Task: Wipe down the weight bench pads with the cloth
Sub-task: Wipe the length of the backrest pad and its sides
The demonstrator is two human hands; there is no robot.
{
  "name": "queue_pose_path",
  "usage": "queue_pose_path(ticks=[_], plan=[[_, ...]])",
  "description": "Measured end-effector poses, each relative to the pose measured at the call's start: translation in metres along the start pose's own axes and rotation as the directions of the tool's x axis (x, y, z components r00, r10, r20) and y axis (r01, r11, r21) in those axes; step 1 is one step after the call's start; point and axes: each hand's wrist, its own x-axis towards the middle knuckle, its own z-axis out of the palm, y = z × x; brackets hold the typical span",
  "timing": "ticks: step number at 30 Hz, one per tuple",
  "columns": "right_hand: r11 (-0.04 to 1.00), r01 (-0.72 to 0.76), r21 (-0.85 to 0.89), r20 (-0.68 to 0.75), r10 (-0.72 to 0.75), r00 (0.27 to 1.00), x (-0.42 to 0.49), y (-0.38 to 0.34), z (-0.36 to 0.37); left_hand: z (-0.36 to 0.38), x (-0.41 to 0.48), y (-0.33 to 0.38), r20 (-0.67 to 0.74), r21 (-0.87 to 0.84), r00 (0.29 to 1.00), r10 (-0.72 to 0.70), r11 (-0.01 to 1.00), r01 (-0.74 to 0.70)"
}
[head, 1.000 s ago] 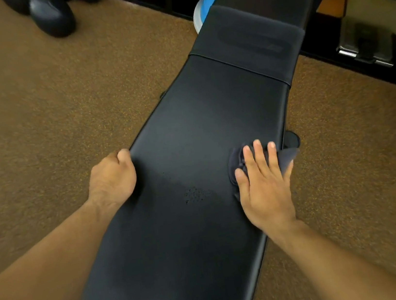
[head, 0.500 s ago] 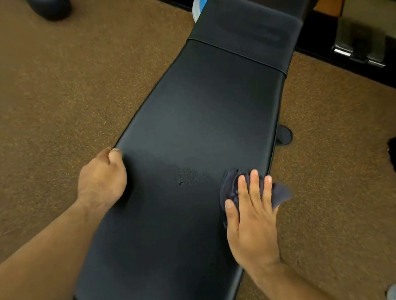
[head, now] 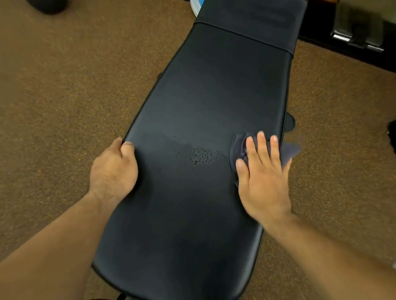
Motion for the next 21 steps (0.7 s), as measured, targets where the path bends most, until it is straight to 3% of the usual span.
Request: queue_pose_path(ticks=[5,15,21], plan=[[1.000,0.026,-0.015,0.011,-0.026,1.000,-0.054,-0.007,0.017,-0.006,0.002,-0.003,0.020,0.015,1.000,0.012,1.000,-0.013],[0.987,0.030,-0.159,0.045,-0.024,0.999,0.026,-0.030,-0.005,-0.004,0.003,-0.003,0.010,-0.003,1.000,0.009,1.000,-0.009],[0.983,0.109,-0.150,0.057,-0.101,0.993,-0.019,-0.027,0.006,-0.006,0.001,-0.005,0.021,-0.010,0.999,0.024,1.000,-0.024]])
